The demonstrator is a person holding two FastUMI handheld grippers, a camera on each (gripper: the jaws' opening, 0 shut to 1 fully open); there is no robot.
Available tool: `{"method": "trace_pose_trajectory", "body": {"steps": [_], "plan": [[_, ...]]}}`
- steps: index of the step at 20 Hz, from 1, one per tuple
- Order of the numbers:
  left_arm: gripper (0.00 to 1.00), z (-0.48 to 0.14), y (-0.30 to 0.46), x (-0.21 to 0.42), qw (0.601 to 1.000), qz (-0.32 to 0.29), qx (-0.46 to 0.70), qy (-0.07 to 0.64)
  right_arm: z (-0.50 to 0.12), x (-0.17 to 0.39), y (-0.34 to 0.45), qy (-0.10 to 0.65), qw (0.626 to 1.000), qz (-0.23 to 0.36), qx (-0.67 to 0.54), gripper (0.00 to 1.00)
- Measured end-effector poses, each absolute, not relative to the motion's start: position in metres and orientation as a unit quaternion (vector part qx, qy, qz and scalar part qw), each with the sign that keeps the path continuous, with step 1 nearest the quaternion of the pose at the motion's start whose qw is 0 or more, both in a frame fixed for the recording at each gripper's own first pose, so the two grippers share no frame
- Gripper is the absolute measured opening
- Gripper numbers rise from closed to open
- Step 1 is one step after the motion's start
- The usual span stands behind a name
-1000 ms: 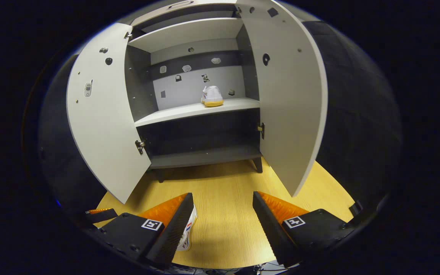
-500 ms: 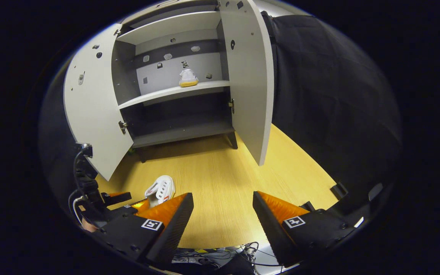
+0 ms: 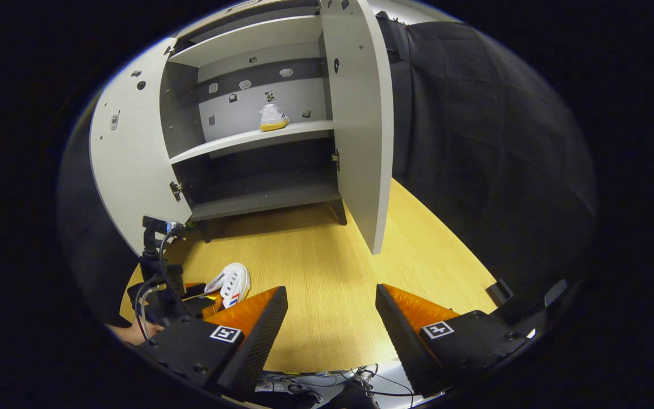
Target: Grab one shoe with the right hand and put it into the shoe cabinet, grab the other shoe with the left hand and put it into the shoe cabinet; then close the right door with the right hand and the left door with the left hand.
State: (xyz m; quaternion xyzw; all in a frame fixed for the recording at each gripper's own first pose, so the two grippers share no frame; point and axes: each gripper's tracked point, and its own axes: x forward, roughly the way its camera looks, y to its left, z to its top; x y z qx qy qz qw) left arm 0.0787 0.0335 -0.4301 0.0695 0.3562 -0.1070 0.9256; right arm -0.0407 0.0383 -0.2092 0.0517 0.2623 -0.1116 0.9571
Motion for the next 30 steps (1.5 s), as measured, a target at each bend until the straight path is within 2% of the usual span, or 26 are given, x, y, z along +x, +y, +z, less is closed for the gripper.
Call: {"method": "trace_pose_trajectory", "body": {"steps": [3, 4, 7, 8, 10, 15, 25, 30], "plan": [[0.53, -0.434, 0.028, 0.078, 0.923, -0.106, 0.066, 0.363, -0.208, -0.040, 0.036, 0.263, 0.958, -0.102, 0.053, 0.99], [0.41, -0.435, 0.029, 0.081, 0.924, -0.098, 0.069, 0.363, -0.207, -0.039, 0.036, 0.262, 0.958, -0.099, 0.054, 0.99], [0.29, -0.438, 0.040, 0.082, 0.924, -0.073, 0.081, 0.366, -0.203, -0.034, 0.039, 0.256, 0.961, -0.084, 0.055, 0.99], [0.18, -0.442, 0.046, 0.081, 0.922, -0.062, 0.081, 0.375, -0.202, -0.032, 0.042, 0.255, 0.962, -0.077, 0.053, 0.99], [0.08, -0.443, 0.046, 0.081, 0.920, -0.060, 0.065, 0.381, -0.201, -0.027, 0.045, 0.254, 0.964, -0.065, 0.046, 0.99], [0.06, -0.426, 0.049, 0.085, 0.917, -0.049, 0.059, 0.391, -0.188, -0.013, 0.046, 0.237, 0.970, -0.046, 0.040, 0.99], [0.05, -0.272, 0.036, 0.105, 0.944, -0.033, -0.005, 0.329, -0.170, -0.004, 0.037, 0.201, 0.979, -0.016, 0.017, 0.99], [0.05, -0.192, 0.032, 0.140, 0.954, -0.031, -0.048, 0.294, -0.146, -0.002, 0.014, 0.173, 0.984, -0.023, 0.024, 0.99]]}}
